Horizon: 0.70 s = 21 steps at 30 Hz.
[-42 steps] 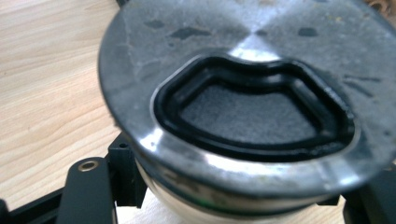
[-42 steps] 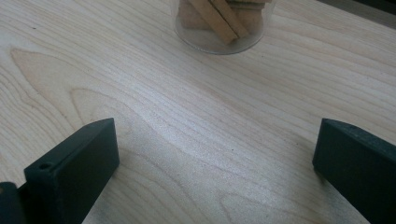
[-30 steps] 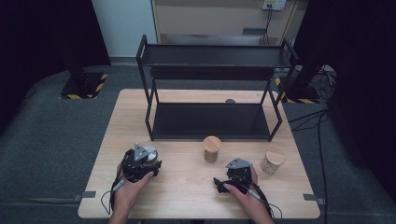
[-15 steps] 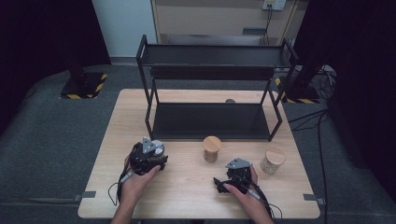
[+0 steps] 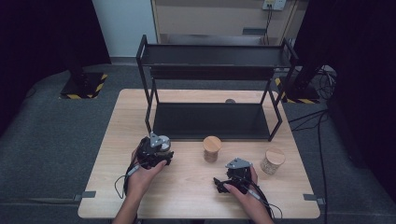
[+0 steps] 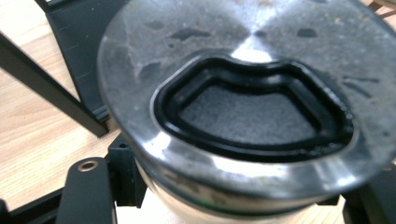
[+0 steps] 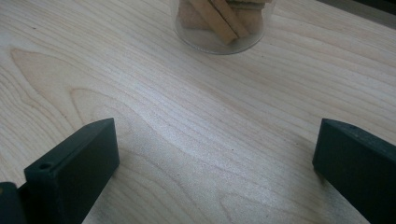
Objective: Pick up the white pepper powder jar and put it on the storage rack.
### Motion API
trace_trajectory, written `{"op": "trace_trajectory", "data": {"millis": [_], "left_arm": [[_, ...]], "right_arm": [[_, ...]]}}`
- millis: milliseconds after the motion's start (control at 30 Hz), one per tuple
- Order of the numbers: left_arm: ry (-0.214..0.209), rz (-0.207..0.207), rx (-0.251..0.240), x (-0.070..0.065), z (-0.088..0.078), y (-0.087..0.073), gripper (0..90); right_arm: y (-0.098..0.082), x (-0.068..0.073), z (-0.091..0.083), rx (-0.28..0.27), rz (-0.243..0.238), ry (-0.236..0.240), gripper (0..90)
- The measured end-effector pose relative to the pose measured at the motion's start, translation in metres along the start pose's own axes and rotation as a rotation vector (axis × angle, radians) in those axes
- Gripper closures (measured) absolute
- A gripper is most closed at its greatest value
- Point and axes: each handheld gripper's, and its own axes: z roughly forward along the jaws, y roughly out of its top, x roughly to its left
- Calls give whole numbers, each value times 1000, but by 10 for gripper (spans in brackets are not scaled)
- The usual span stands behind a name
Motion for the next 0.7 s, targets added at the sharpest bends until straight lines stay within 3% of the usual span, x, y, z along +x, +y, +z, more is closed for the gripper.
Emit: {"op": "trace_trajectory", "data": {"millis": [700], "left_arm": [[-7, -6, -13, 4, 23, 31, 293]], "right_arm": [[0, 0, 0, 0, 2, 0, 4]]}}
